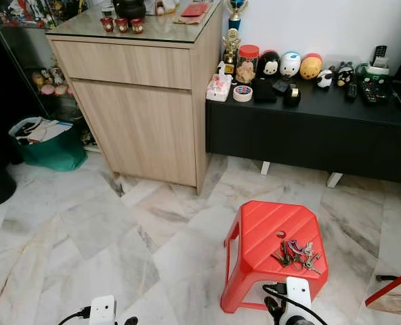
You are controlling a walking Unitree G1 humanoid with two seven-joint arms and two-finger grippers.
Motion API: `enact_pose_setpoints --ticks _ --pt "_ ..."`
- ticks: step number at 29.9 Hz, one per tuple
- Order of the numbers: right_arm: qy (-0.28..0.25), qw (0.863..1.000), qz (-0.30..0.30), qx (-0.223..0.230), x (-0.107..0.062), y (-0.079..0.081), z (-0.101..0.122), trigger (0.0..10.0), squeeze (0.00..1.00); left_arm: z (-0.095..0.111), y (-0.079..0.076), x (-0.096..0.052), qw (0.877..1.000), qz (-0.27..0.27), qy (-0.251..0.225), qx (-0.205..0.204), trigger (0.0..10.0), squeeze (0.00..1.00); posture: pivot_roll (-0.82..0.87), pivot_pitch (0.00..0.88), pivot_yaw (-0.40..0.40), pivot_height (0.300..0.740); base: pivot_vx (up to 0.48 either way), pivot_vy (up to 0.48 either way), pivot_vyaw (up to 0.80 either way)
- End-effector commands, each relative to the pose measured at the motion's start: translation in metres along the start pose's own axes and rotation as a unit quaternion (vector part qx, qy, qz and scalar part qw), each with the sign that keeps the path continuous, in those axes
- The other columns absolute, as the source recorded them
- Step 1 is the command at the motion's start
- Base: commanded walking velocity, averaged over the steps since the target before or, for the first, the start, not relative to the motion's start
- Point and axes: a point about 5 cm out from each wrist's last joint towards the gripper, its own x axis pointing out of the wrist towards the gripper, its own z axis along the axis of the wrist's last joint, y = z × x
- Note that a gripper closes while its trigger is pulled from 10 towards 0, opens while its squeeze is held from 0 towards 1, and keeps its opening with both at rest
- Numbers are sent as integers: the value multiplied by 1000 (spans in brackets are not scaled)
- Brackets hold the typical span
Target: Hang keys on a hook
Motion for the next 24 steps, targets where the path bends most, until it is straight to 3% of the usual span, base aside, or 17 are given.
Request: enact_pose_setpoints --ticks 1,4,11,16,21,24 --pt "8 1000 -2 -2 -1 -1 -3 10000 0 -2 2 -1 1000 3 0 -10 10000 0 97 31 -13 740 0 0 -744" --pt "4 1000 -3 -4 0 -1 -2 10000 0 -2 2 -1 1000 5 -2 -12 10000 0 100 37 -15 740 0 0 -735" --pt "-3 1000 -5 -2 0 -2 0 10000 0 -2 3 -1 1000 4 -3 -13 10000 0 101 42 -16 740 0 0 0" --pt "1 1000 -7 -1 -1 -2 -1 10000 0 -3 2 -2 1000 4 -3 -16 10000 0 102 45 -18 740 260 0 0" --pt "2 1000 -5 -1 -1 -2 -1 10000 0 -4 2 -2 1000 4 -3 -17 10000 0 101 47 -17 740 266 0 -661" --pt "-2 1000 -5 -3 -1 -2 -1 10000 0 -6 2 -2 1000 8 2 -8 10000 0 101 47 -17 740 165 0 0"
